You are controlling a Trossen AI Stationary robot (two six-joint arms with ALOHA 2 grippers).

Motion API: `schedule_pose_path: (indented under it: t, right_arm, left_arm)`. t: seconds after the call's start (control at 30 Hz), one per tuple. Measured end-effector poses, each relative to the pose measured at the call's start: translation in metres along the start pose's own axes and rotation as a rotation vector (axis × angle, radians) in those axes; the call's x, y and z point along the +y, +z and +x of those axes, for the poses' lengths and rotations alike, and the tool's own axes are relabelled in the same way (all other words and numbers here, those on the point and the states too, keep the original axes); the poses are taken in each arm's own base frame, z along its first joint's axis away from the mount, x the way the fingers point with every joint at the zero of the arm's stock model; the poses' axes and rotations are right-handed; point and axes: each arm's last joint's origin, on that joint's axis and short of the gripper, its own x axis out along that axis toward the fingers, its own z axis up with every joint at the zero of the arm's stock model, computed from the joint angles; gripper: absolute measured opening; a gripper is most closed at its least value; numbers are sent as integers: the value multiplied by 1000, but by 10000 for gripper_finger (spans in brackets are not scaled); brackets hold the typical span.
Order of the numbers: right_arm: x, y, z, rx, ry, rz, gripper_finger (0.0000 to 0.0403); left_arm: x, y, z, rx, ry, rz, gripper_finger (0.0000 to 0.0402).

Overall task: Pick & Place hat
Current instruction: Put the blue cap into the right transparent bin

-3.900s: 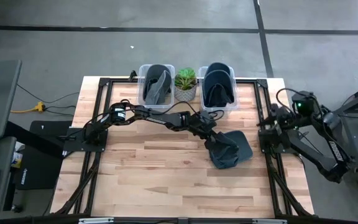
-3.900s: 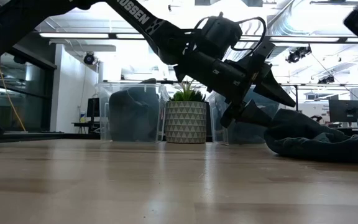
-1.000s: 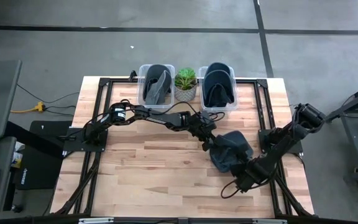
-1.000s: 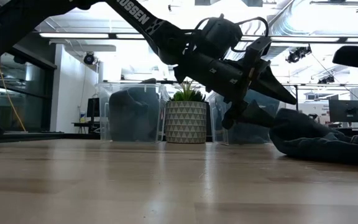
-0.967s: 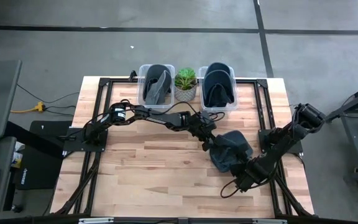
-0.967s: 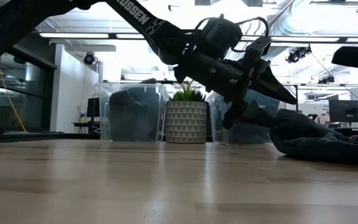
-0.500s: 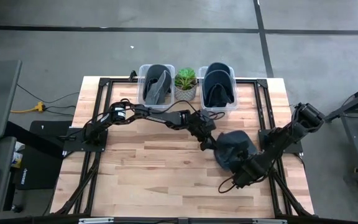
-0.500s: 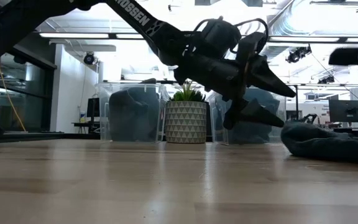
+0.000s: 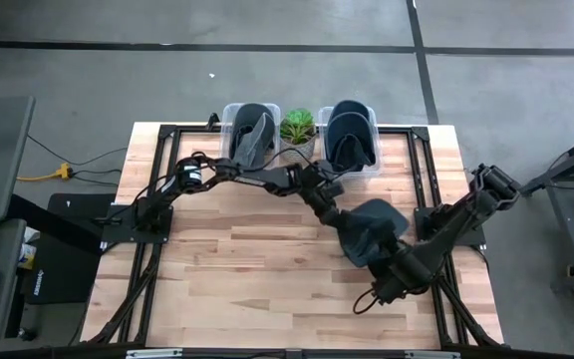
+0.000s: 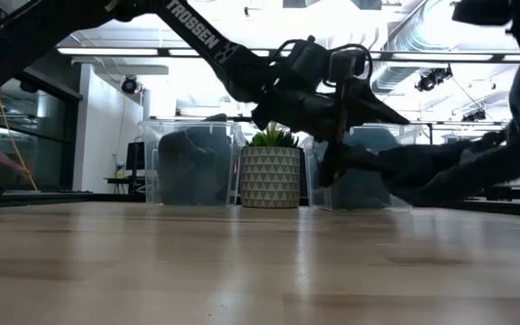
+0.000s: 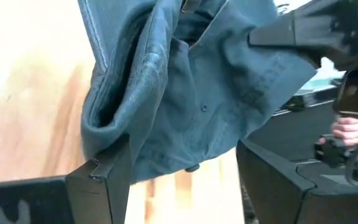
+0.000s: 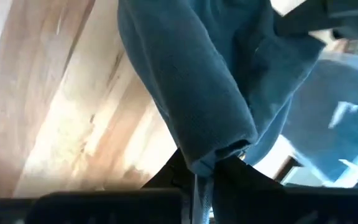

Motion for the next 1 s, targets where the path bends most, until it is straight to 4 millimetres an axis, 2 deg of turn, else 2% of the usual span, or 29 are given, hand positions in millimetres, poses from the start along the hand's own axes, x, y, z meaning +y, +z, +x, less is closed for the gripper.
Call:
schedule_pose_path:
  t: [0.13,0.47,0.67,0.8,1.0]
  right_arm:
    - [-5,2,-12,-26,-4,-32,15]
    - [-7,-3,-31,-27,-2,-17,15]
    - [-1,-3,-39,-59,-2,-15,15]
    - [-3,-3,-41,-81,-43,-25,15]
    - [-10,0,-41,-93,-120,-104,15]
  left_arm:
    - [-4,12,-7,1,-78,-29,234]
    - [-31,54,-29,16,-220,-22,234]
    - [-60,76,-41,53,-264,-12,234]
    - [-81,95,-57,64,-316,33,234]
    - [-80,118,-94,39,-289,17,234]
